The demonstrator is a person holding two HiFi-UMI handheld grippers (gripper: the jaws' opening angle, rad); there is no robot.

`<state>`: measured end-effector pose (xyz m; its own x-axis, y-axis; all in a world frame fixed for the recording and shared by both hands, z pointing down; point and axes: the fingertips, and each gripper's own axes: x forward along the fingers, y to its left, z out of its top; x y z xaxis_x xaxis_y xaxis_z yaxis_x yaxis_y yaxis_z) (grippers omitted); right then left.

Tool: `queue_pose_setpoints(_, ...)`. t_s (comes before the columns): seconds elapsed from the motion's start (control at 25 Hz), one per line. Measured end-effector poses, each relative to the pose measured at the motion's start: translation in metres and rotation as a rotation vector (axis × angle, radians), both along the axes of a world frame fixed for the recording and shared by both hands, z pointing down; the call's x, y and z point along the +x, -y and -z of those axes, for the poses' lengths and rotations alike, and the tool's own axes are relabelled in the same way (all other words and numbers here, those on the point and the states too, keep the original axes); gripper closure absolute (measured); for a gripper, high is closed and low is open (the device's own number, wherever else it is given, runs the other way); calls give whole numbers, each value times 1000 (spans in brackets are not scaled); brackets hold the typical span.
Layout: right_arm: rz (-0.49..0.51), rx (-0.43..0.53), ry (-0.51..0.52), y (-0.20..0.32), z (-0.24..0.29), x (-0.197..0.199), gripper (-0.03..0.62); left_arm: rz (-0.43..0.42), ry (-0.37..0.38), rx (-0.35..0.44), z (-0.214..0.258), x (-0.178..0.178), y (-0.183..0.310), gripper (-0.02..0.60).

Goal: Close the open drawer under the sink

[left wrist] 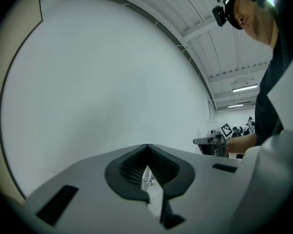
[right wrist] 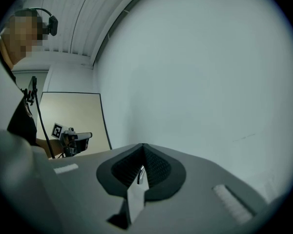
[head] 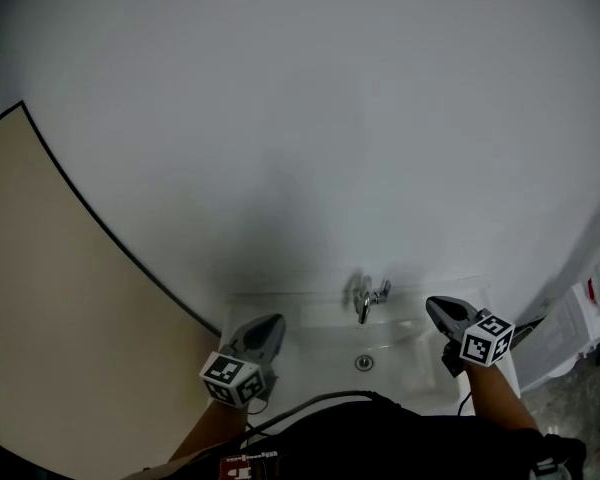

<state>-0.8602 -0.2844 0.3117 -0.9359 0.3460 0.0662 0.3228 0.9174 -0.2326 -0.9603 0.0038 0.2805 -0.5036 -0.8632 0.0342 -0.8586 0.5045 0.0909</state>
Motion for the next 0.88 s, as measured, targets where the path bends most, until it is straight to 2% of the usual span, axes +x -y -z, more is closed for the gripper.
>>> queue_pose_setpoints(0.16, -43, 44, -2, 1, -1, 2, 597, -19, -13, 17, -3, -6, -3, 581)
queue_pose_setpoints(0.4, -54, 91, -26, 1, -3, 6, 597, -23, -22, 44, -7, -6, -3, 581)
queue_pose_setpoints(0.88, -26, 95, -32, -1, -4, 10, 597, -5, -33, 44, -10, 2, -6, 581)
